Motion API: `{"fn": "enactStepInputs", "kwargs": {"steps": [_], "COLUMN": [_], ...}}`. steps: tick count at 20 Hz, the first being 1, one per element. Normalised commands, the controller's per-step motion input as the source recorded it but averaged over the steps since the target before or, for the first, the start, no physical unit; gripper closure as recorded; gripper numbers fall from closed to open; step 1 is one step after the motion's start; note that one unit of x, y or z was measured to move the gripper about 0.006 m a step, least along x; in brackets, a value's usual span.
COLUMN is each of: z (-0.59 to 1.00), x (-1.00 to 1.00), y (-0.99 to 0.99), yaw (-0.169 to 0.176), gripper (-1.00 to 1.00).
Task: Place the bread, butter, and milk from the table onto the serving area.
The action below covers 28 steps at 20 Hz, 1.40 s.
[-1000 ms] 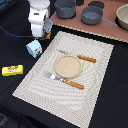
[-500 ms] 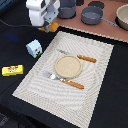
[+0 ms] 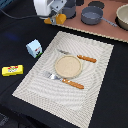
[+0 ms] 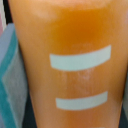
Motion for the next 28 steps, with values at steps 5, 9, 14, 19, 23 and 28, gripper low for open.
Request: {"fn": "enactStepInputs", "kwargs": {"steps": [5, 9, 14, 19, 23, 28], "z": [0.28, 0.29, 0.19, 0.11, 0.11, 0.10], "x": [0.92, 0.93, 0.90, 0.89, 0.87, 0.87], "y": [-0.43, -0.45, -0.46, -0.47, -0.49, -0.48], "yaw": [-0.038, -0.036, -0.038, -0.034, -0.048, -0.046], "gripper": [1.00, 1.00, 1.00, 1.00, 1.00, 1.00]}}
